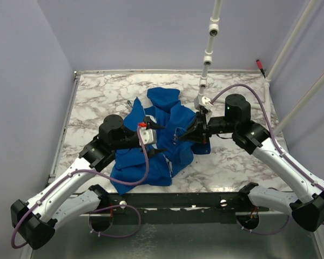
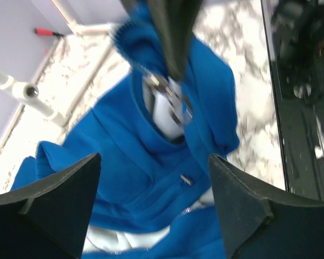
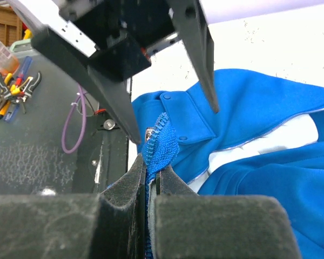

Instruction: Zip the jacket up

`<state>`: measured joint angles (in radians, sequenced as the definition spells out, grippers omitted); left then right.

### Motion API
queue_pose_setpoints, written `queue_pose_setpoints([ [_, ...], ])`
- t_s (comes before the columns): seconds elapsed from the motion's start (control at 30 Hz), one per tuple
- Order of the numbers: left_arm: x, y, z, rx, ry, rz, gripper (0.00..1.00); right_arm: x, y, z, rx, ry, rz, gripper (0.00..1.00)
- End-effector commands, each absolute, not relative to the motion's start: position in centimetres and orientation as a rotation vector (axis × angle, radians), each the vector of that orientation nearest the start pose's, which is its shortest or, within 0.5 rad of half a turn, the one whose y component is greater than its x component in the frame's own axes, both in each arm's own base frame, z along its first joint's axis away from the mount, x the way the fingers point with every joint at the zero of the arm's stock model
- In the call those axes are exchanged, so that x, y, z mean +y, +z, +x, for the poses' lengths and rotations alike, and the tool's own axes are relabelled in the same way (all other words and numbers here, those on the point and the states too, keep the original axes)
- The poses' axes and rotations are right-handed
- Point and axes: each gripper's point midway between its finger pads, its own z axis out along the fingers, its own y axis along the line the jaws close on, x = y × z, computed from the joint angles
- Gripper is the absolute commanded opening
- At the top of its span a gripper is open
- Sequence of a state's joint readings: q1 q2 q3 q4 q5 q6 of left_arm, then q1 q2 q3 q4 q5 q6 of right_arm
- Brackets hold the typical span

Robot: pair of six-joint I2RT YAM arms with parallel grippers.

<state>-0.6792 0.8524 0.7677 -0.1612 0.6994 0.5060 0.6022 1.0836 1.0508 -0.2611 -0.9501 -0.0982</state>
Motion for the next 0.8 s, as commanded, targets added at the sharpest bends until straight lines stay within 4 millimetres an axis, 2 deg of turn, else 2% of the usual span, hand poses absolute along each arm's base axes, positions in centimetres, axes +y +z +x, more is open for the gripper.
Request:
queue_pose_setpoints([
  [0.0, -28.0, 34.3, 17.3, 1.089, -1.013, 1.168, 0.74, 29.1, 31.8, 18.0, 1.307, 1.154, -1.247, 0.01],
  [0.13, -28.6, 36.3, 17.3, 1.094, -1.167, 1.093, 0.55, 29.4, 32.4, 18.5, 1.239, 1.132, -1.219, 0.01],
  [0.27, -29.2, 36.6, 17.2, 1.106, -1.244, 1.087, 0.41, 29.6, 32.6, 18.9, 1.2, 1.121, -1.195, 0.01],
  [0.43, -29.4, 36.2, 17.2, 1.115, -1.264, 1.096, 0.37, 29.7, 32.8, 19.3, 1.172, 1.109, -1.164, 0.01],
  [0.53, -29.4, 35.7, 17.7, 1.123, -1.241, 1.086, 0.28, 29.7, 32.9, 19.3, 1.153, 1.108, -1.164, 0.01],
  [0.67, -29.5, 36.0, 18.5, 1.133, -1.219, 1.044, 0.14, 29.8, 32.9, 19.3, 1.153, 1.109, -1.163, 0.0],
  [0.77, -29.4, 35.3, 18.9, 1.149, -1.192, 1.039, 0.17, 29.6, 33.1, 19.3, 1.141, 1.098, -1.153, 0.01],
])
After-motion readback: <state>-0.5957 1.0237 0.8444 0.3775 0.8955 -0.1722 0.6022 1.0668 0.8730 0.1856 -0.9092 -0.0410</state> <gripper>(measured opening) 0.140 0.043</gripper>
